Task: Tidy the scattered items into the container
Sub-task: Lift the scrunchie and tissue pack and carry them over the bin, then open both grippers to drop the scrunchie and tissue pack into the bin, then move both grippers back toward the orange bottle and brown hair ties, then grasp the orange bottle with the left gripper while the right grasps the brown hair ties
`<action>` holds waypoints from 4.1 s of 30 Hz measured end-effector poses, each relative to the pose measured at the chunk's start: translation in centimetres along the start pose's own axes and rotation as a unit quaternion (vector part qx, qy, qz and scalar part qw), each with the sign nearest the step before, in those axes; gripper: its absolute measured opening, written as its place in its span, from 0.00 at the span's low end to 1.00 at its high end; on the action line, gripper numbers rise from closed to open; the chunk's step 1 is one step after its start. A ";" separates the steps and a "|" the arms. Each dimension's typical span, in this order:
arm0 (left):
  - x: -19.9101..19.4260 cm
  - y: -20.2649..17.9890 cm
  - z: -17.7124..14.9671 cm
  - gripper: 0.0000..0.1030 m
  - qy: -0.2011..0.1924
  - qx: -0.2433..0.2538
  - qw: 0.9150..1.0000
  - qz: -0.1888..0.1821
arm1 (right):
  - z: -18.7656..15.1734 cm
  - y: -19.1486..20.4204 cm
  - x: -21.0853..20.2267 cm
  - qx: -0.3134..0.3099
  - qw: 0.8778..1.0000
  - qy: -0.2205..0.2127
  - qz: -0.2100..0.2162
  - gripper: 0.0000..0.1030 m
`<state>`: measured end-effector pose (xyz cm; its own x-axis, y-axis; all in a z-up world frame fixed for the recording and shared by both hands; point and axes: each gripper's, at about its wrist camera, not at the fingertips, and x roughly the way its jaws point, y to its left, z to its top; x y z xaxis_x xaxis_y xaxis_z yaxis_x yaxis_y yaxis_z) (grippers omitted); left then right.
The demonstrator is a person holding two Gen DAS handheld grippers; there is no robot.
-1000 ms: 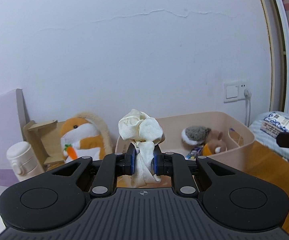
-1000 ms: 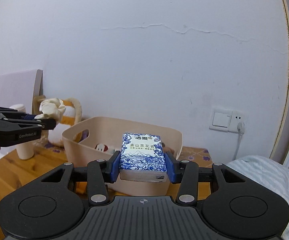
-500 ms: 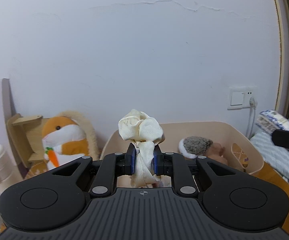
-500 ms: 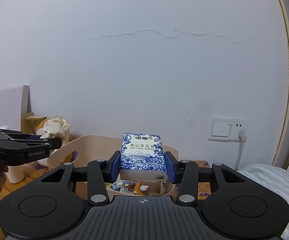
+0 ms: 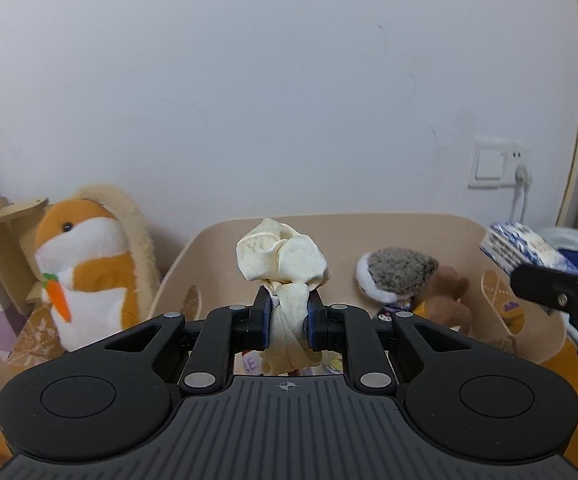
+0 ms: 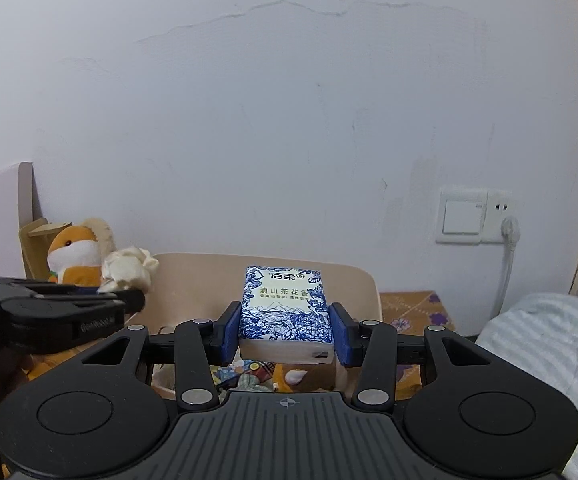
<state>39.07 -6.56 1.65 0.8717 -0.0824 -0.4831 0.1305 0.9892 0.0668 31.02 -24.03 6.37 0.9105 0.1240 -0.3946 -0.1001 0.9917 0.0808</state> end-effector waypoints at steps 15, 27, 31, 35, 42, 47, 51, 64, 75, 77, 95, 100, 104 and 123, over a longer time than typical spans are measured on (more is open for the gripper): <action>3.6 -1.1 -1.2 0.17 0.051 0.014 0.999 0.000 | -1.0 0.1 4.3 -0.001 0.999 0.047 -0.002 0.41; 4.3 -0.5 -2.1 0.22 0.076 0.005 0.997 -0.001 | -1.9 0.7 6.2 -0.021 0.996 0.080 -0.015 0.42; 3.9 -0.1 -2.3 0.37 0.071 -0.007 0.997 -0.003 | -2.0 0.7 5.9 -0.022 0.997 0.077 -0.013 0.51; 2.9 0.0 -2.4 0.57 0.053 -0.012 0.998 -0.007 | -2.0 0.8 5.0 -0.024 0.997 0.066 -0.013 0.53; 1.3 0.0 -2.6 0.63 0.035 -0.019 0.999 -0.007 | -2.2 1.0 3.4 -0.028 0.998 0.046 -0.020 0.56; -0.3 0.3 -2.5 0.69 0.015 -0.025 1.000 -0.001 | -2.2 1.6 1.5 -0.031 0.999 0.027 -0.011 0.61; -1.7 0.8 -2.4 0.72 0.000 -0.038 0.999 0.005 | -2.1 2.1 -0.5 -0.039 0.999 0.009 -0.003 0.64; -6.7 3.1 -5.2 0.76 -0.026 -0.062 0.998 0.013 | -4.6 4.3 -6.6 -0.062 0.997 -0.010 0.039 0.74; -8.1 4.0 -10.1 0.77 0.007 -0.028 0.999 0.014 | -9.2 6.5 -6.2 -0.101 0.992 0.055 0.054 0.75; -7.9 4.1 -10.9 0.77 0.019 -0.019 1.000 0.009 | -10.0 7.0 -5.8 -0.109 0.990 0.069 0.054 0.75; -3.7 3.2 -13.9 0.77 0.061 -0.002 0.997 -0.037 | -12.2 8.1 -0.6 -0.120 0.983 0.135 0.040 0.75; -2.6 3.3 -13.4 0.79 0.067 -0.019 0.997 -0.041 | -12.5 7.8 0.8 -0.109 0.983 0.142 0.031 0.73; -1.9 3.0 -12.8 0.80 0.067 -0.031 0.996 -0.045 | -12.7 7.2 1.3 -0.103 0.983 0.147 0.024 0.73; 0.6 2.2 -12.1 0.84 0.078 -0.085 0.993 -0.021 | -12.7 4.6 3.1 -0.060 0.987 0.151 -0.009 0.72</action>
<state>34.14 -2.92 -9.10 0.7814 -0.1180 -0.6128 0.0729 0.9925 -0.0981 28.31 -18.70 -6.14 0.7529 0.0933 -0.6515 -0.1491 0.9883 -0.0308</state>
